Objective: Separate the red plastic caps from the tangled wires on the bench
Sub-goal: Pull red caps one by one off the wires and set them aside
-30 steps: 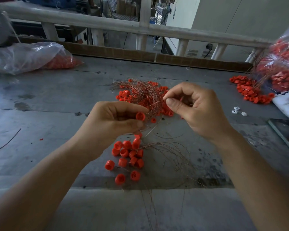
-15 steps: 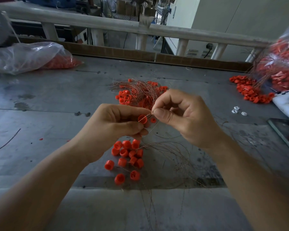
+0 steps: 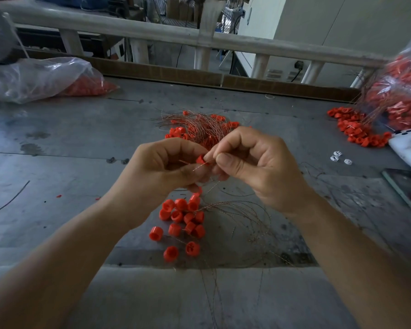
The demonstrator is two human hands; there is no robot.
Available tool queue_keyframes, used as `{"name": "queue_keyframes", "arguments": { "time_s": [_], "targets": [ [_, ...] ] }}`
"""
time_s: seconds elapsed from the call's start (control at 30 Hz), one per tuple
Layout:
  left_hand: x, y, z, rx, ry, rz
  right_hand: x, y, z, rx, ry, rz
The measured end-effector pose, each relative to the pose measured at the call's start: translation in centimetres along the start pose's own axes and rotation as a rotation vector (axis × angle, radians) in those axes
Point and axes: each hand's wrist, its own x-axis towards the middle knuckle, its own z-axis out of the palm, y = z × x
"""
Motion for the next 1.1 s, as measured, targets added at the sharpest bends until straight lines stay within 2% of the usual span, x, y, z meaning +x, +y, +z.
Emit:
{"name": "queue_keyframes", "arguments": {
  "time_s": [0.2, 0.37, 0.7, 0.87, 1.1],
  "targets": [
    [0.10, -0.04, -0.24, -0.203, 0.013, -0.013, 0.21, -0.04, -0.38, -0.099, 0.064, -0.022],
    [0.05, 0.03, -0.22, -0.274, -0.017, 0.026, 0.21, -0.01, -0.27, -0.095, 0.101, -0.020],
    [0.02, 0.24, -0.10, -0.323, 0.023, -0.005, -0.08, 0.08, 0.14, -0.260, 0.129, -0.042],
    [0.08, 0.29, -0.10, -0.331, 0.038, -0.026, -0.08, -0.01, -0.14, -0.268, 0.174, -0.047],
    [0.05, 0.47, 0.01, -0.328, 0.038, -0.030, 0.01, -0.04, -0.18, -0.305, 0.148, -0.023]
  ]
}}
